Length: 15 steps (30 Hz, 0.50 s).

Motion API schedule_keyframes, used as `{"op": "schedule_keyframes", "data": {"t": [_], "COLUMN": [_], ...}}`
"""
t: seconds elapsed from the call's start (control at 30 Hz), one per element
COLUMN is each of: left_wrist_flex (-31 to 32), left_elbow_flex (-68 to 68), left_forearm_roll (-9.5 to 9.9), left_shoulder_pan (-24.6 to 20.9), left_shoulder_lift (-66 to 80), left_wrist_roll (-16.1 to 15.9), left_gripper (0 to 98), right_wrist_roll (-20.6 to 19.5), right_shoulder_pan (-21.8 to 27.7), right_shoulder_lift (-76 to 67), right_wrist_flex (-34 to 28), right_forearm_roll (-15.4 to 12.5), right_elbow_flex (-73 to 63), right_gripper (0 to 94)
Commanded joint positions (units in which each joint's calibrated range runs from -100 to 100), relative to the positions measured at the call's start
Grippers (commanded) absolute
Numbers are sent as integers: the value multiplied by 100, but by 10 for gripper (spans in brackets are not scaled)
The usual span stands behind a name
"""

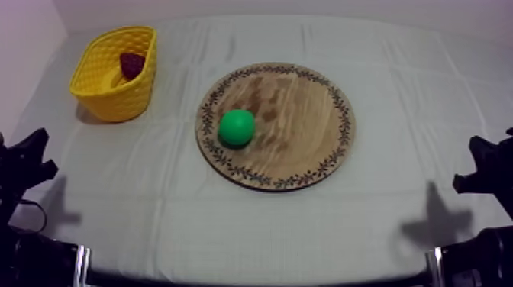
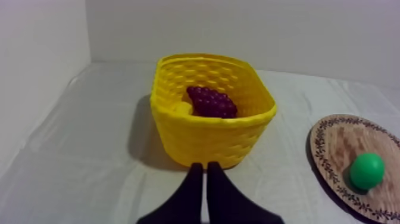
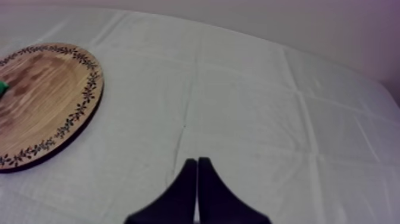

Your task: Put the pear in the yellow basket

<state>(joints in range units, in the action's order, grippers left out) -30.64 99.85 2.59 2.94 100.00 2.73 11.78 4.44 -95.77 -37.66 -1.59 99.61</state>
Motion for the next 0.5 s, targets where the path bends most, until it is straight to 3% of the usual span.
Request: {"op": "schedule_keyframes", "data": {"t": [0.0,0.13,0.3,0.47], "left_wrist_flex": [-251,-248,-244,-254], "left_elbow_flex": [-8,0,3,3], "left_forearm_roll": [-17,-17,-29,-39], "left_shoulder_pan": [0,0,10,13], "left_shoulder_lift": [0,0,0,0], "left_wrist_roll": [789,791,430,310], "left_gripper": [0,0,1,0], "right_wrist_roll": [1,1,1,1], "right_shoulder_pan": [1,1,1,1], "right_shoulder_lift": [1,1,1,1], "right_wrist_flex": [0,0,0,0], "right_forearm_roll": [0,0,0,0], "right_elbow_flex": [5,5,5,5], "right_gripper": [5,5,5,5]}}
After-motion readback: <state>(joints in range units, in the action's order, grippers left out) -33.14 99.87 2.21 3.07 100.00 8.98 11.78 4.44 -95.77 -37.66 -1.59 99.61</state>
